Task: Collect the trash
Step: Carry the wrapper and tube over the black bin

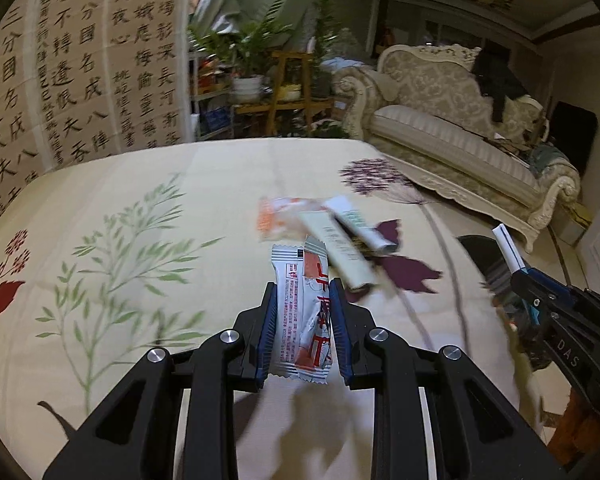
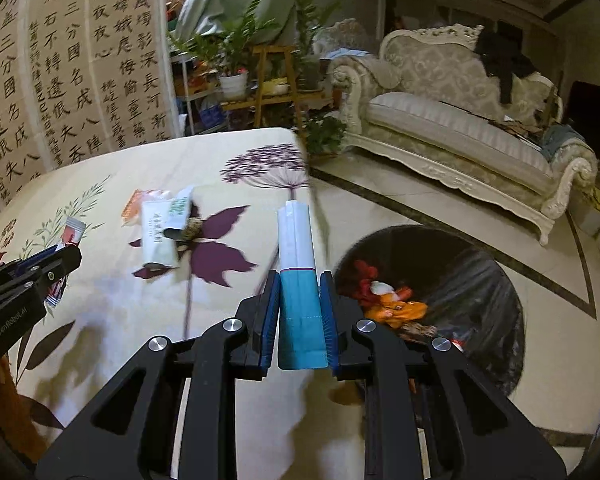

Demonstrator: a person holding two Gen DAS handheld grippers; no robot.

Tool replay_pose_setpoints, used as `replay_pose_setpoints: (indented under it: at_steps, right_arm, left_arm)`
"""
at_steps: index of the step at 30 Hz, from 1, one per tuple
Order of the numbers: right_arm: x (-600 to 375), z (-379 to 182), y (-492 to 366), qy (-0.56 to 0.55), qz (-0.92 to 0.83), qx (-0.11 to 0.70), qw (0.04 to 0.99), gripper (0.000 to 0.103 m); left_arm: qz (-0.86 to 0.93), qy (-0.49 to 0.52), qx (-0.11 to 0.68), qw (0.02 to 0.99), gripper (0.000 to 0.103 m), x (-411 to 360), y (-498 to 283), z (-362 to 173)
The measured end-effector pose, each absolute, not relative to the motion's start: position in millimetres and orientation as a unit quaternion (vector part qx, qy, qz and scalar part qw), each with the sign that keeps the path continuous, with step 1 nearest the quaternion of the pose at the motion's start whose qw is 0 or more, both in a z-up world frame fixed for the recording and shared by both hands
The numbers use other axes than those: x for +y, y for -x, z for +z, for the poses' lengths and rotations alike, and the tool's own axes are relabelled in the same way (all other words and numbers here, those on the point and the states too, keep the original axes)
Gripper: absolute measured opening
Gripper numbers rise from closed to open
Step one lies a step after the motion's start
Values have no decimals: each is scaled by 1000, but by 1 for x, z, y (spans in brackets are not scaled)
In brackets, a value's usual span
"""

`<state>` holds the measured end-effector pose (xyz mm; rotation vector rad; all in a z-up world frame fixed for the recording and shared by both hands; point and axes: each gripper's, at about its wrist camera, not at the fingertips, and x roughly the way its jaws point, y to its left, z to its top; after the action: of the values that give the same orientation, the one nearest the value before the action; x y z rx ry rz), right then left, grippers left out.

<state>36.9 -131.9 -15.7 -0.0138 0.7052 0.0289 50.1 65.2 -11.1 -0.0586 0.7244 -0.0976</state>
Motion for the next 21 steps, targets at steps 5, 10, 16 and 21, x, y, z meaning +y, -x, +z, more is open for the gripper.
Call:
replay_pose_setpoints:
  at_steps: [5,10,16,21]
  right_arm:
    - [-160,-14,-31,-8,-11,338,941,20]
    - [-189,-11,-28,-21,-38,328,944,20]
    - [-218,-12,-28,-36,-64,320,945,20]
    - [-238,-17,-32,-47,-82,321,942,20]
  left_arm:
    - [-74,13,348,934,27,30,-52,-7]
    - [-95,3,343,935,27,-1,-56,-5]
    - [-122,-17,335,934,27,-38,-62,-3]
    - [-141,-32,333,932,27,-68,-71,-4]
